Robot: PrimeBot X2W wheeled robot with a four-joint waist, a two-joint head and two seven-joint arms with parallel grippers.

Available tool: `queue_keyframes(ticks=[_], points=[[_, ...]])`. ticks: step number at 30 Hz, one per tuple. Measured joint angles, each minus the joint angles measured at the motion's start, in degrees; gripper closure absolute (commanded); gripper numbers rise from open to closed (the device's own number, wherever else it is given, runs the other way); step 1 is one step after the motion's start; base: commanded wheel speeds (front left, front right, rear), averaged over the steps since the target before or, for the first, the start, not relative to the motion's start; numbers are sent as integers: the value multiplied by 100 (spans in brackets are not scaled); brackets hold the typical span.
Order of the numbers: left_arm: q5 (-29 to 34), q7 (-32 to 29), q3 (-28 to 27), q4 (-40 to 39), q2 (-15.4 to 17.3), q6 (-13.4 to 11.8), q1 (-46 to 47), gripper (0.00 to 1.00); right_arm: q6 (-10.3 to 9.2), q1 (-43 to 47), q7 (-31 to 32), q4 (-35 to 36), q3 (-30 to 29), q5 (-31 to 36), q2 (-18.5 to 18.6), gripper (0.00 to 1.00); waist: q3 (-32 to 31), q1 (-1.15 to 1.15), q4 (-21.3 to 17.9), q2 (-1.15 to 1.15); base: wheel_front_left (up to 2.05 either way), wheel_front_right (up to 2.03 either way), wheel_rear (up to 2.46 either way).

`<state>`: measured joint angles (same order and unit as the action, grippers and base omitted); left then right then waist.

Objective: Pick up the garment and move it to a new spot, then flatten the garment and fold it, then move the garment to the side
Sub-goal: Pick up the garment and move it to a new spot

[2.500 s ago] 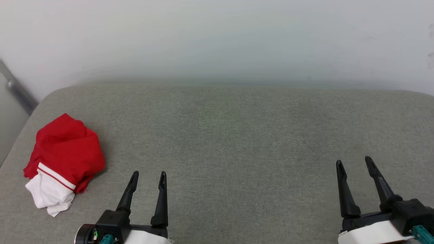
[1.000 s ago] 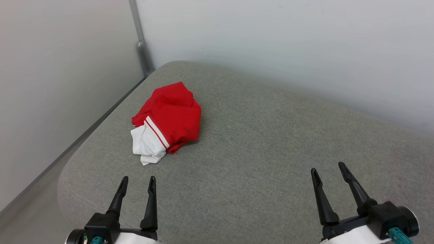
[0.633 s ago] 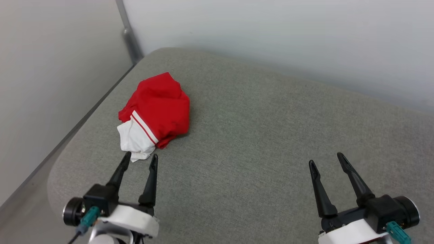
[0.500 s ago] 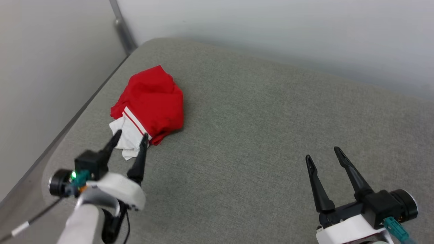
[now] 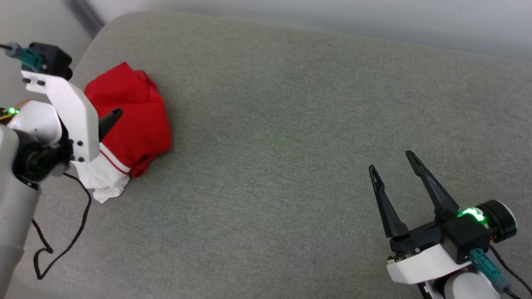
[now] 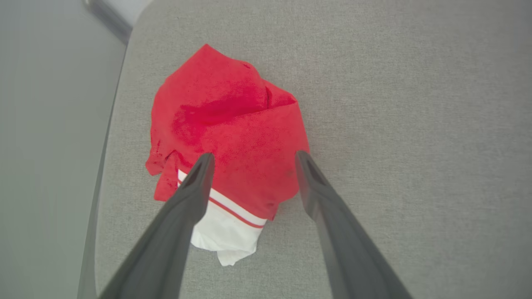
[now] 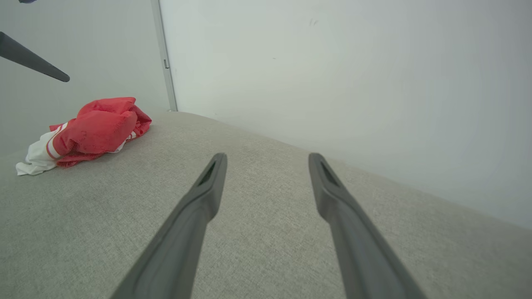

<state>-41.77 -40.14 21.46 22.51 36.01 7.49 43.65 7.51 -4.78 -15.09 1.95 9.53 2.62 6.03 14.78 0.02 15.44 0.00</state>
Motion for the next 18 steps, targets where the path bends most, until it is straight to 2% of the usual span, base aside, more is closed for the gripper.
queue_keyframes(ticks=[2, 5, 14, 18], points=[[-426, -510, -29, 102, 74, 0, 243, 0, 0, -12, 0, 12, 1, 13, 11, 0, 108, 0, -120, 0, 0, 0, 0], [-603, -1001, -22, 302, 249, 0, 417, 0, 0, -99, 0, 30, 13, 12, 11, 0, 262, -1, -294, 0, 0, 0, 0], [-738, -1423, 18, 708, 385, -164, 293, 0, 0, -233, 0, 69, -33, 14, -4, 0, 686, 0, -738, 0, 0, 0, 0], [-738, -1456, 41, 758, 392, -203, 213, 0, 0, -233, 0, 78, -59, 42, -7, 0, 765, -1, -789, 0, 0, 0, 0]])
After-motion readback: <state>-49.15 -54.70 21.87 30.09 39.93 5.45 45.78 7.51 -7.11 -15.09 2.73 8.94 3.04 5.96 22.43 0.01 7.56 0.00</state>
